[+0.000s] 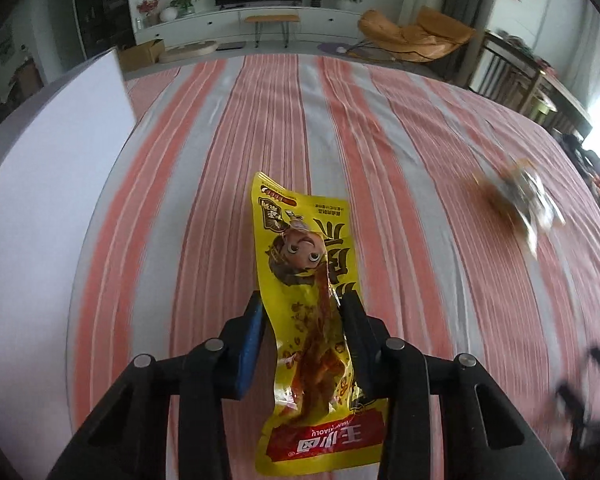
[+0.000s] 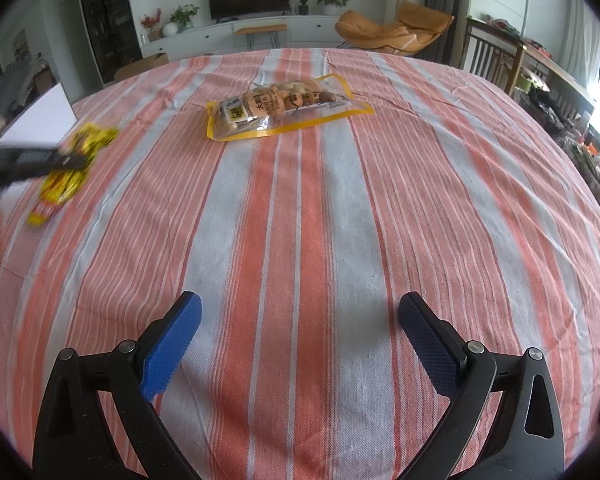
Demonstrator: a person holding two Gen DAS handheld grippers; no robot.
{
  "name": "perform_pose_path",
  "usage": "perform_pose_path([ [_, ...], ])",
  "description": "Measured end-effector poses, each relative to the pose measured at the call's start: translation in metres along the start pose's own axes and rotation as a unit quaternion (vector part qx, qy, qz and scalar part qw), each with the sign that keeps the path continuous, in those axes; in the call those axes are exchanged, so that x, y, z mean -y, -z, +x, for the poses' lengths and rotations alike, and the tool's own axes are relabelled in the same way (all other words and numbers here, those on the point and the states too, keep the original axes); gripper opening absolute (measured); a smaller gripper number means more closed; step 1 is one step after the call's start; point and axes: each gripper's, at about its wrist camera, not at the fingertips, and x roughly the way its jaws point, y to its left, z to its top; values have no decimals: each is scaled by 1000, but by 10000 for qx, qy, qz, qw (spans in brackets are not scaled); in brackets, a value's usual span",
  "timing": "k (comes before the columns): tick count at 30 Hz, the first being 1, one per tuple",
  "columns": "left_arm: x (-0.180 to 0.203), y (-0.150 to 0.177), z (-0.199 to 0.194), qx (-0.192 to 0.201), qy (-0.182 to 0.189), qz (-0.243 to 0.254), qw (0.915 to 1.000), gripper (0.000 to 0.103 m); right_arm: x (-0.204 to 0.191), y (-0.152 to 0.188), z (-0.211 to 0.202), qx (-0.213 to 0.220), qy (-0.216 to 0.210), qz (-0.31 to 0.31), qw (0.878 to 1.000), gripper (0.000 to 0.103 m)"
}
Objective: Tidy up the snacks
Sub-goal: 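Grasp the yellow cartoon-face snack strip with the left tool and set it on cloth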
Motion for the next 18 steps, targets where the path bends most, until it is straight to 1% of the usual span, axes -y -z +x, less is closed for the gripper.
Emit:
perform_pose_path([
  [4, -8, 47, -28, 28, 221, 108, 9997, 38, 0, 0, 0, -4, 11, -9, 10000, 101],
  [6, -10, 60, -36, 93, 250, 190, 9995, 41, -1, 0, 0, -6, 16, -14, 10000, 101],
  [8, -11, 67, -41, 127, 207, 276, 9993, 61, -1, -1, 0, -7, 17, -15, 10000, 101],
  [9, -12, 70, -40, 122, 125, 314, 9994, 81, -1, -1, 0, -6, 15, -13, 10000, 101],
  [10, -13, 71, -38, 140, 34, 328, 9994, 89, -1, 0, 0, -5, 13, -11, 10000, 101],
  [11, -13, 73, -37, 191, -22, 336, 9993, 90, -1, 0, 0, -5, 13, -11, 10000, 101],
  [13, -11, 75, -35, 305, -107, 408, 9986, 96, -1, 0, 0, -4, 10, -9, 10000, 101],
  [15, -7, 78, -33, 365, -171, 473, 9981, 99, -1, 0, 0, 4, -5, 3, 10000, 101],
  [18, -12, 71, -24, 336, -213, 397, 9984, 103, 0, -1, 0, 9, -17, 12, 10000, 101],
])
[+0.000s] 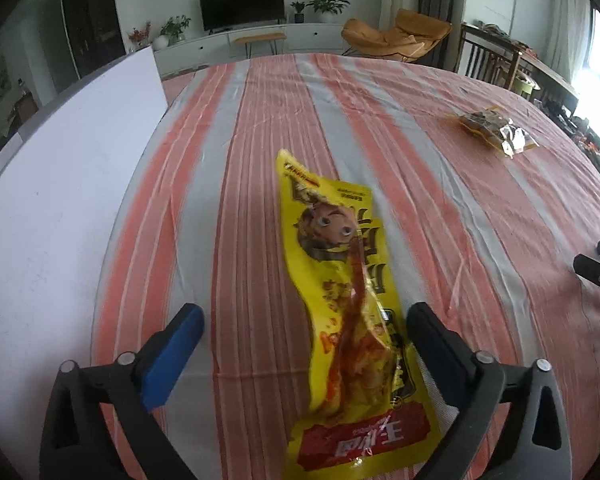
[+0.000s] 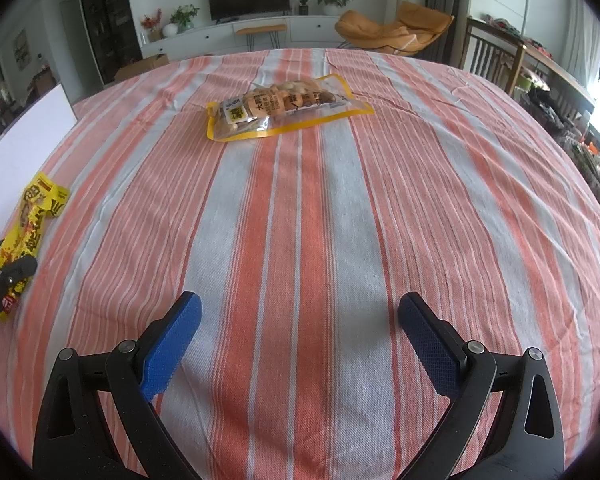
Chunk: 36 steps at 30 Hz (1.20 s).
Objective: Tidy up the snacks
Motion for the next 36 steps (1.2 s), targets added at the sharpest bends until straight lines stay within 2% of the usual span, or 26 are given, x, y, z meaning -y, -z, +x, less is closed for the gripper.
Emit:
perform_pose_path([
  [36, -3, 0, 2, -3, 18, -36, 10000, 103, 0, 1, 0, -19, 53, -35, 10000, 101],
])
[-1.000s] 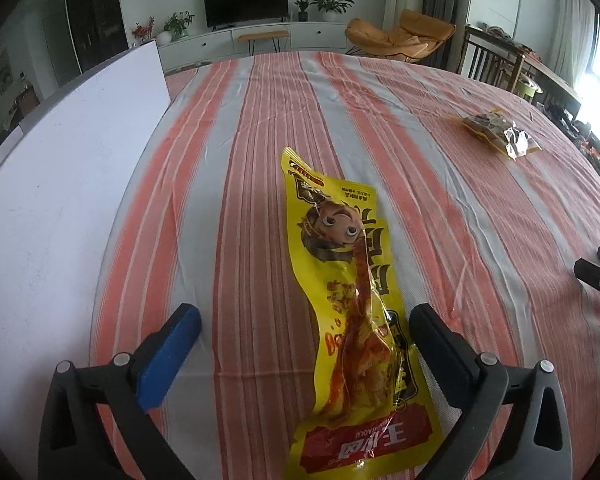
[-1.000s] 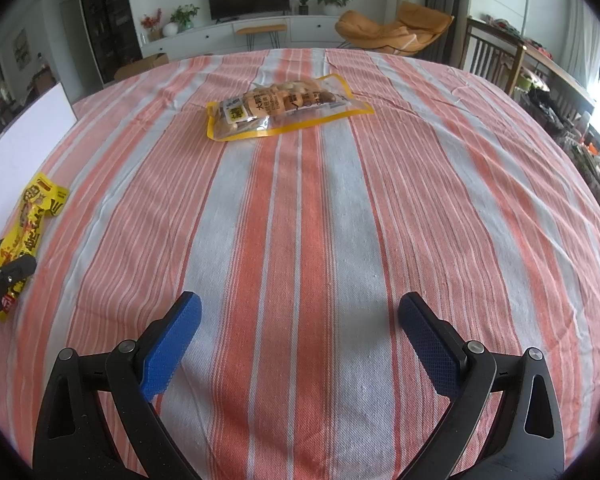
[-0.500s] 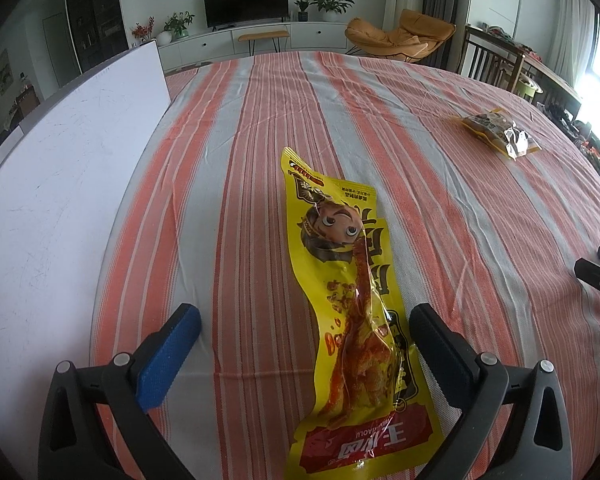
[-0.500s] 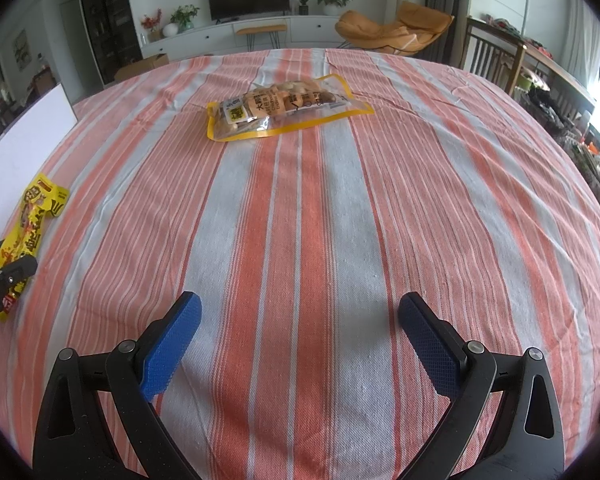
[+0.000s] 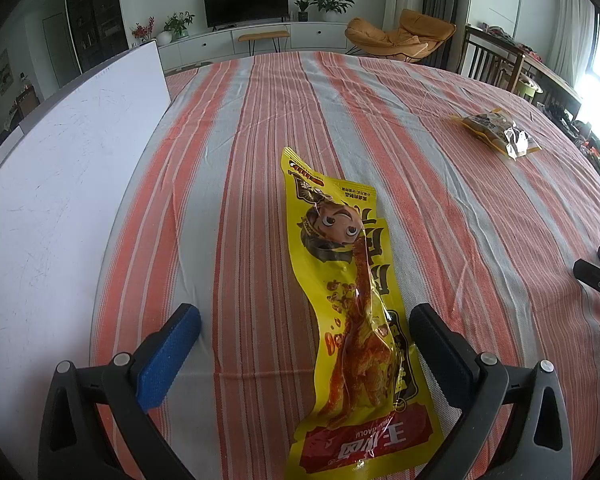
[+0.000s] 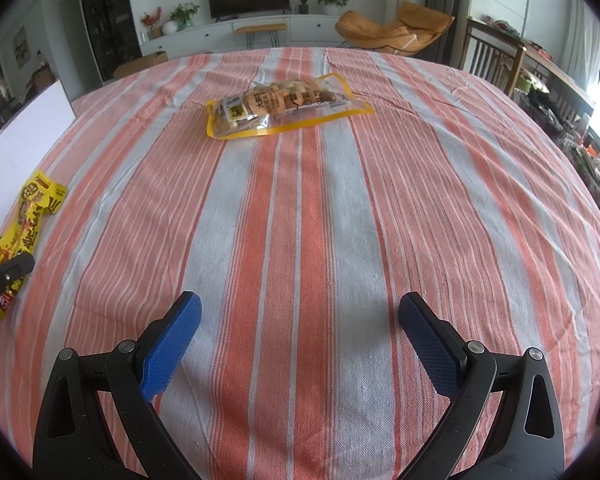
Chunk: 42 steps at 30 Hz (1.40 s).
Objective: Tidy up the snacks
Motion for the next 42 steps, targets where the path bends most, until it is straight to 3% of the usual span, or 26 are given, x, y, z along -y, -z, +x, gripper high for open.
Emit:
perform_pose_path([
  [8, 0, 0, 0, 1, -2, 0, 10000, 103, 6, 1, -5, 141, -81, 236, 9996, 99],
  [11, 0, 0, 0, 1, -5, 1, 10000, 103, 21, -10, -12, 490, -664, 933, 9922, 99],
  [15, 0, 0, 0, 1, -4, 0, 10000, 103, 31, -62, 13, 259, -1437, 1890, 9711, 99],
  [17, 0, 0, 0, 1, -3, -1, 10000, 103, 31, -90, 32, 173, -1360, 2222, 9653, 99],
  [22, 0, 0, 0, 3, -3, -2, 10000, 103, 12, -164, 100, -308, -396, 2490, 9672, 101],
  [24, 0, 0, 0, 2, 0, -3, 10000, 103, -5, -178, 120, -509, 349, 2163, 9744, 103],
  [26, 0, 0, 0, 2, -2, -4, 10000, 103, -28, -183, 136, -659, 1029, 1344, 9834, 101],
  [28, 0, 0, 0, 3, 0, -5, 10000, 103, -35, -177, 132, -367, 790, 911, 9920, 95],
  [29, -1, 1, -1, 4, 1, -5, 10000, 103, -31, -172, 126, -258, 737, 877, 9931, 75],
  [31, 0, 1, -1, 3, 1, -5, 10000, 103, -28, -162, 112, -87, 706, 592, 9957, 67],
  [37, 0, 1, -1, 4, 1, -5, 10000, 103, -22, -99, 66, 115, -178, -487, 9986, 66],
  [39, 0, 1, -1, 4, 1, -5, 10000, 103, -20, -65, 39, 165, -681, -924, 9933, 67],
  [42, 0, 1, -1, 4, 1, -6, 10000, 103, -20, -21, 6, 174, -979, -1421, 9848, 68],
])
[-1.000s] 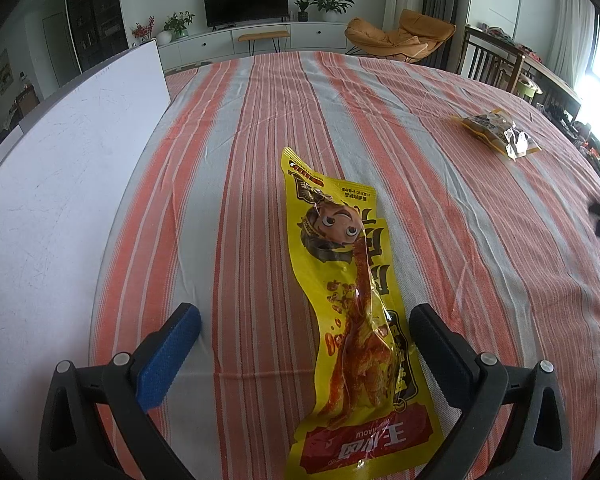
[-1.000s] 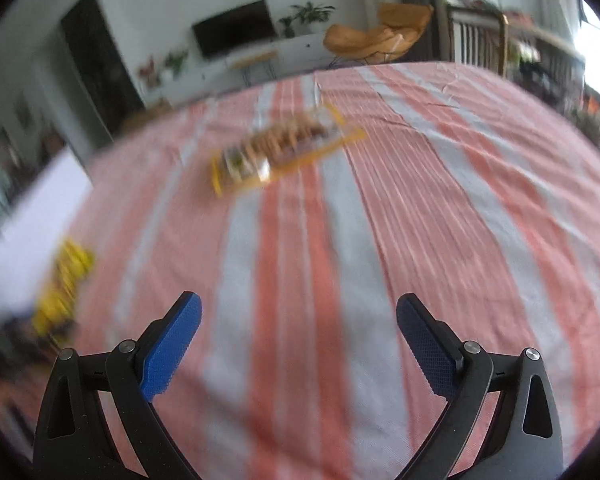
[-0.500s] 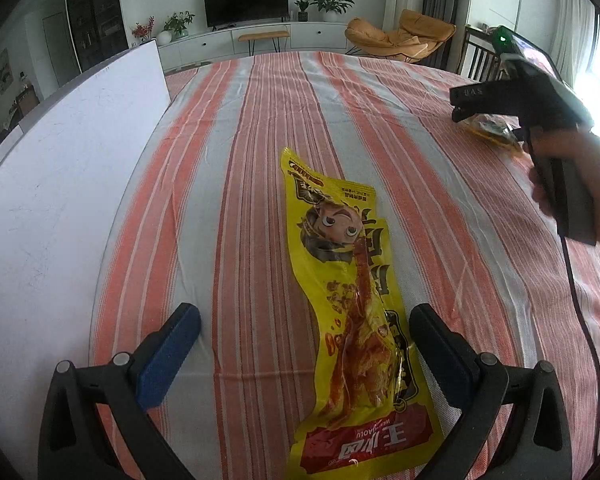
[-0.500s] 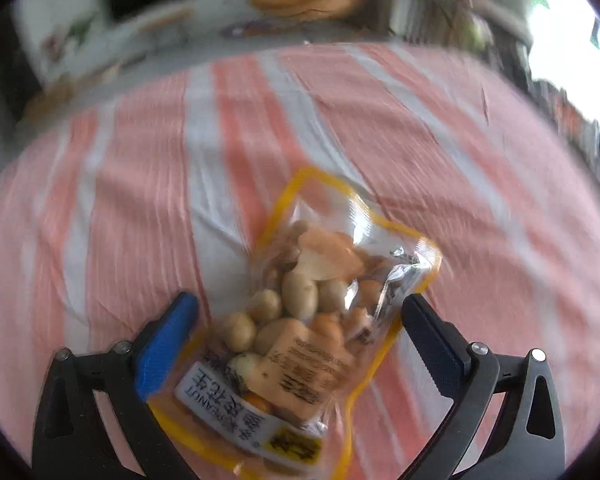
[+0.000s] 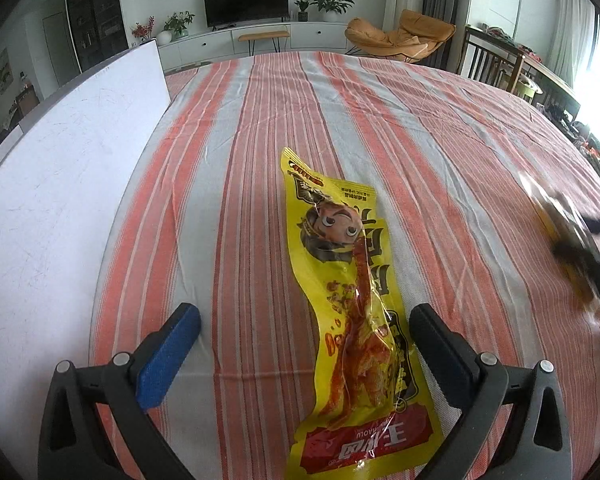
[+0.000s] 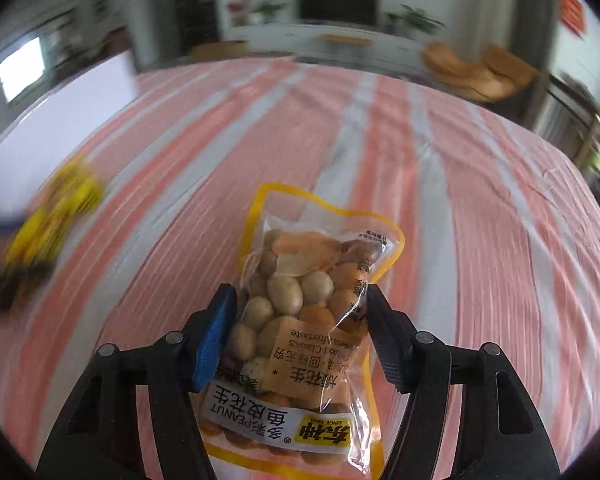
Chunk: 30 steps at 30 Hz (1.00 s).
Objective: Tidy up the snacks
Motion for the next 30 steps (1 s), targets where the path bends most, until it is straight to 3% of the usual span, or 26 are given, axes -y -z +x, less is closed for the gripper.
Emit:
perform_pose_path([
  [3, 0, 0, 0, 0, -1, 0, 10000, 103, -5, 23, -15, -43, 10, 70, 10000, 82],
  [4, 0, 0, 0, 0, -4, 1, 10000, 103, -5, 25, -16, -89, 49, 125, 9999, 90],
  [8, 0, 0, 0, 0, 1, -1, 10000, 103, -4, 25, -16, -182, 183, 280, 9993, 97],
  [30, 0, 0, 0, 3, -2, -2, 10000, 103, 1, 23, -12, -185, 172, 300, 9992, 98],
])
